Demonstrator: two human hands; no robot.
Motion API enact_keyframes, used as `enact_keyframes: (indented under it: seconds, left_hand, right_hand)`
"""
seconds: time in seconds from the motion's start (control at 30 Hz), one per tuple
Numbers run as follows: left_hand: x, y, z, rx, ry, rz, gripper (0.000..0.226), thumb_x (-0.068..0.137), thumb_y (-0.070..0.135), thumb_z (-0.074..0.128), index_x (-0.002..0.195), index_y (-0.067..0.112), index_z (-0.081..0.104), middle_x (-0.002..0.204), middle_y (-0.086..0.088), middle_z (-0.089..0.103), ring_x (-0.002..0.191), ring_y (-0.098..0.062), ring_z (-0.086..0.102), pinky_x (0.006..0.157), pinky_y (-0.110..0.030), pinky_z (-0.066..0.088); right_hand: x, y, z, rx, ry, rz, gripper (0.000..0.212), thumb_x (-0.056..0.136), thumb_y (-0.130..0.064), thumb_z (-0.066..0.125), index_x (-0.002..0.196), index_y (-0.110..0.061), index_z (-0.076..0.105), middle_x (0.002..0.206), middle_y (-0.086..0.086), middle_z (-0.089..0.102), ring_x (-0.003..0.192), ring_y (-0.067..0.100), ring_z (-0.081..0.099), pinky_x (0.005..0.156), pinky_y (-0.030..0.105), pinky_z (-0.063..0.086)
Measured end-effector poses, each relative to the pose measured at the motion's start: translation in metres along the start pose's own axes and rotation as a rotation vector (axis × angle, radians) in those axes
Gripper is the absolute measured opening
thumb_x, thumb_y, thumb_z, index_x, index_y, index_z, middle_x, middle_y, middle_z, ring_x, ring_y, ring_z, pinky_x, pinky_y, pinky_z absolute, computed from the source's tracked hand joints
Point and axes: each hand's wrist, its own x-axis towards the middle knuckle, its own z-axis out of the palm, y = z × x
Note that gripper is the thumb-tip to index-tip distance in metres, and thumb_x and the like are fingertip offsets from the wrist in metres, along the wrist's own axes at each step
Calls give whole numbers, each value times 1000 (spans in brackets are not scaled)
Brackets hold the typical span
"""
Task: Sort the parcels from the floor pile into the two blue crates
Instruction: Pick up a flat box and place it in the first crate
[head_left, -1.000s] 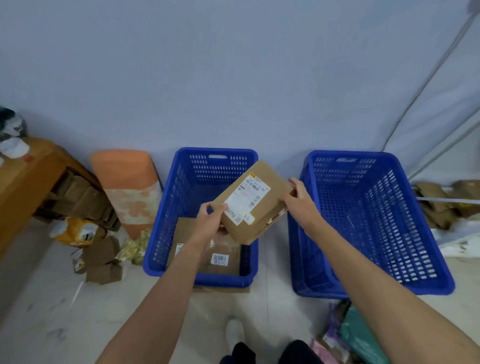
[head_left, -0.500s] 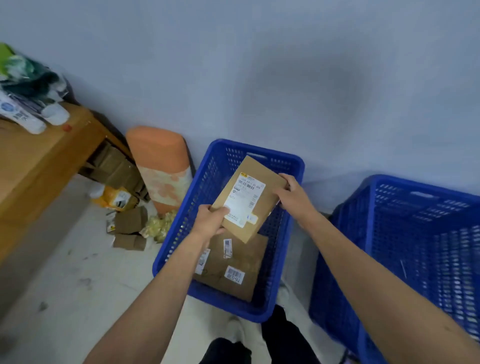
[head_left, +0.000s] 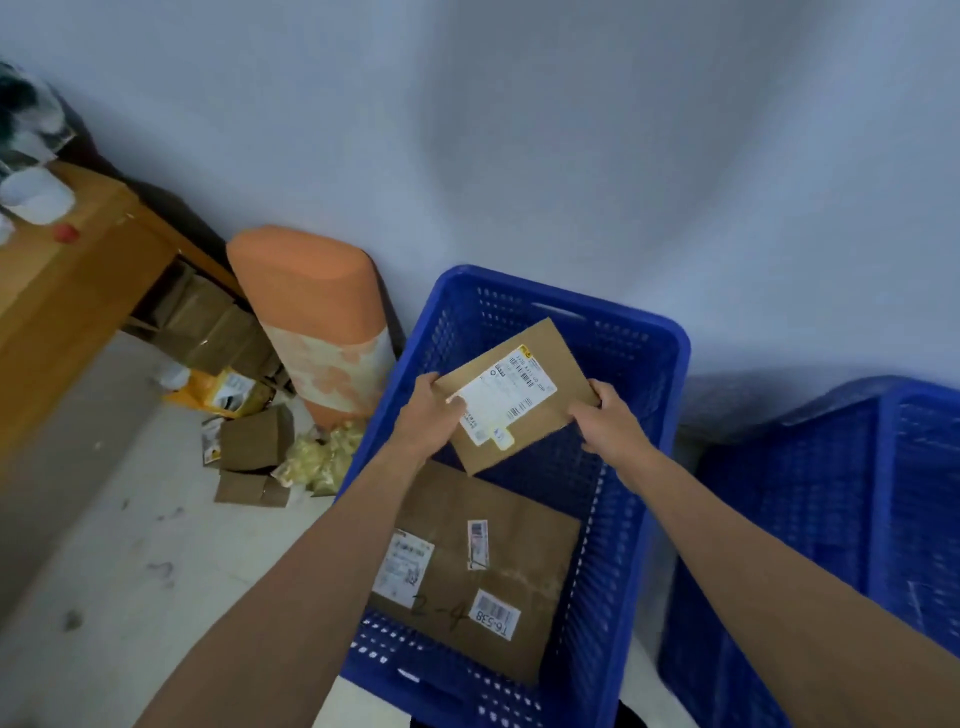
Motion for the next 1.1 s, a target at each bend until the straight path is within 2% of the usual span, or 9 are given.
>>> enact_keyframes:
  seconds: [0.1,0.4,0.6,0.73,0.8,0.87,0.9,0.97,1.1]
  left_hand:
    - [46,-11,9,158,-30,38,66,95,28,54,153,21,25,117,0,60,108,-24,59,97,-42,49]
    - [152,-88,60,278,-13,-35,70,93,31,55,153,11,25,148,-17,44,132,-35,46,110,-43,40]
    - [168,-120,85,94,-21,-172,77,90,33,56,156,12,24,154,-8,40,134,-32,46,111,-44,43]
    - [186,-163,100,-184,18,-282,91,62,48,58,147,17,40,140,-5,57,120,-28,59,102,-47,52]
    - [181,-155,97,-305,20,-342,72,68,42,62,134,14,52,125,-5,65,110,-22,63,100,-45,54]
    - [177,-140,92,-400,-9,-402,17,90,18,59,106,12,63,103,-4,67,94,-17,62,96,-42,56]
    - [182,-140,90,-400,-41,-426,9,95,10,55,96,14,63,97,-4,66,91,-17,61,95,-42,57]
    - [187,-138,85,-361,-100,-447,12,97,10,53,95,15,63,97,-5,65,97,-22,61,90,-41,58]
    - [185,-130,79,-135,-181,-383,20,97,22,58,116,17,59,100,-1,61,104,-25,64,72,-30,62]
  right_hand:
    - [45,30,23,24,3,63,65,90,-41,55,150,-29,33,114,-16,54,110,13,56,102,42,48]
    - [149,91,83,-70,59,142,54,93,-47,53,141,-27,40,123,-4,58,108,19,55,94,38,47]
    - [198,87,101,-188,60,66,67,92,-51,49,151,-31,24,136,3,53,113,25,57,96,41,48]
    - [231,77,116,-311,-10,54,75,93,-54,45,155,-35,9,144,11,48,117,31,56,94,41,51]
    - [245,73,127,-353,-53,40,77,94,-56,44,156,-35,4,146,13,46,117,32,56,92,41,52]
    - [257,70,138,-393,-67,23,76,95,-54,47,155,-33,6,144,14,48,115,32,57,90,41,53]
    - [263,68,143,-437,-65,21,75,95,-53,48,155,-30,9,143,14,49,115,32,58,88,42,54]
    - [272,64,148,-543,-71,15,77,96,-52,51,155,-23,12,145,13,48,117,31,57,89,42,54]
    - [276,67,151,-615,-143,-1,79,94,-54,55,155,-24,13,140,8,53,110,25,59,85,35,53]
